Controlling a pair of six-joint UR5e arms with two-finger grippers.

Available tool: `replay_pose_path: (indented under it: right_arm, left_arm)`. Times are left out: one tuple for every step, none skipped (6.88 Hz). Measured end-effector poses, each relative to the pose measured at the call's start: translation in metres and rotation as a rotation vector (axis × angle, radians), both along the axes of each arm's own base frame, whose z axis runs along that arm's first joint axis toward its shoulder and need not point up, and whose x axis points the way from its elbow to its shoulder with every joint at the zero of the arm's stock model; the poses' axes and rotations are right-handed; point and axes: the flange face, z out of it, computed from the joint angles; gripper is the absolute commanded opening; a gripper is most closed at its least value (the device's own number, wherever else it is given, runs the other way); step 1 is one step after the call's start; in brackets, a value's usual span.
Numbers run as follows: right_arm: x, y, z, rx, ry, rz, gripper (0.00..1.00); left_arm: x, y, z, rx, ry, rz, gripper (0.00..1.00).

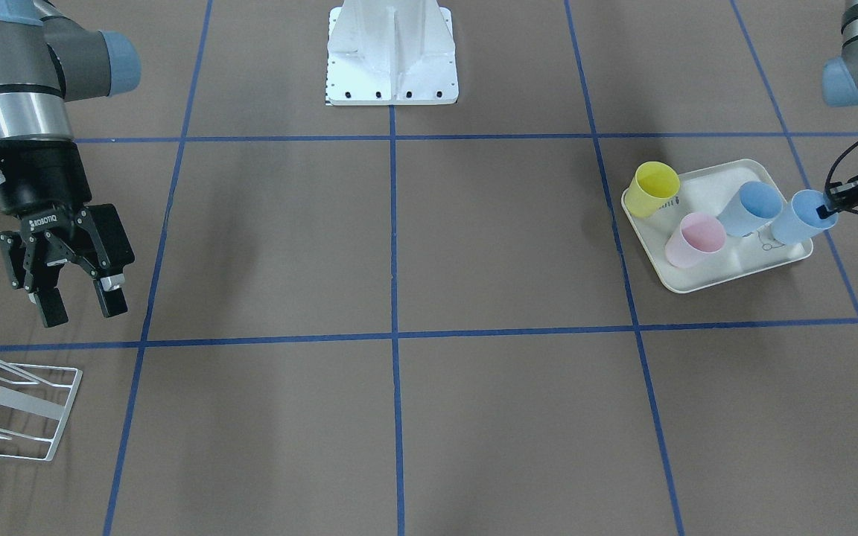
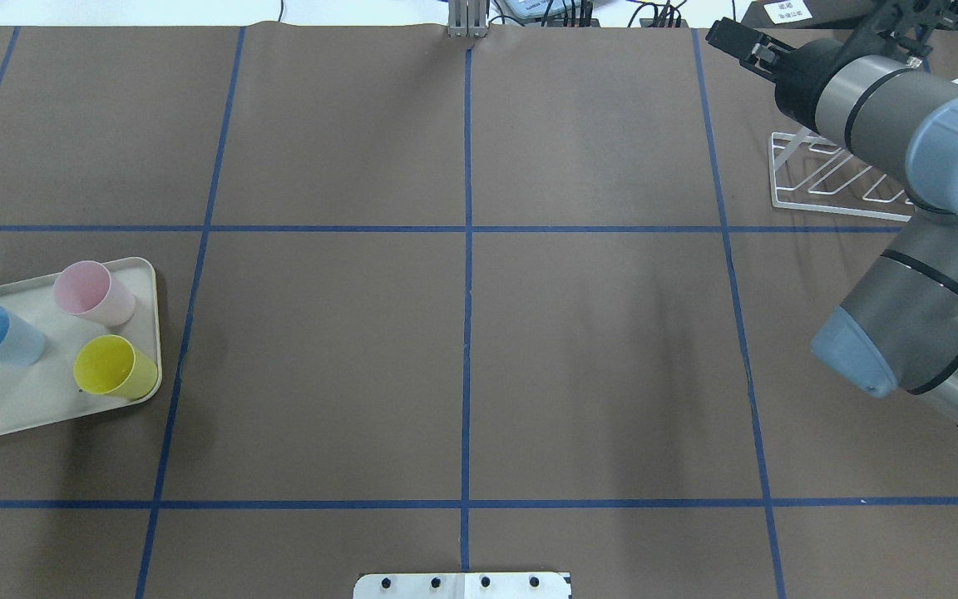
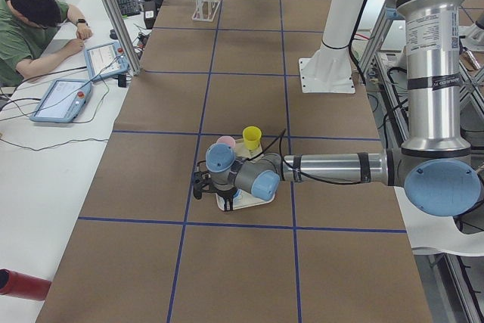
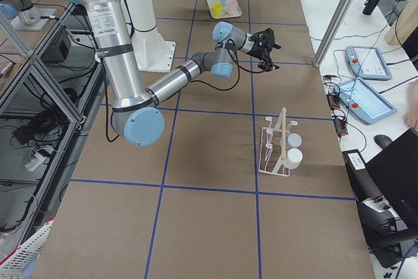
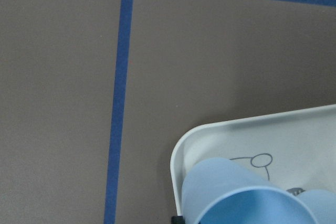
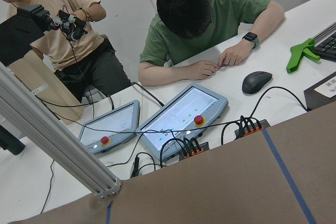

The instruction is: Transfer IKEA cup to right arm and place on rack

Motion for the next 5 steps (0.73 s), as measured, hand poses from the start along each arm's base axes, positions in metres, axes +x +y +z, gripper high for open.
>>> replay_pose_path:
  right_arm:
    - [0.000, 0.001, 0.000, 0.001, -0.001, -0.003, 1.00]
    - [0.000, 0.003, -0.002, 0.003, -0.006, -0.006, 0.99]
    - [-0.002, 0.005, -0.005, 0.001, -0.020, -0.009, 0.99]
    - [-0.006, 0.008, -0.007, -0.004, -0.038, -0.015, 0.99]
    - [-0.013, 0.013, -0.010, -0.010, -0.059, -0.028, 0.99]
  left_arm:
    - [-0.014, -0.004, -0.012, -0.021, 0.011, -0.026, 0.00]
    - [-0.023, -0.014, -0.035, -0.039, 0.012, -0.046, 0.00]
    - [-0.035, -0.039, -0.071, -0.053, 0.008, -0.079, 0.00]
    - [-0.047, -0.069, -0.111, -0.060, 0.004, -0.116, 0.00]
    - [-0.054, -0.097, -0.151, -0.063, 0.000, -0.151, 0.00]
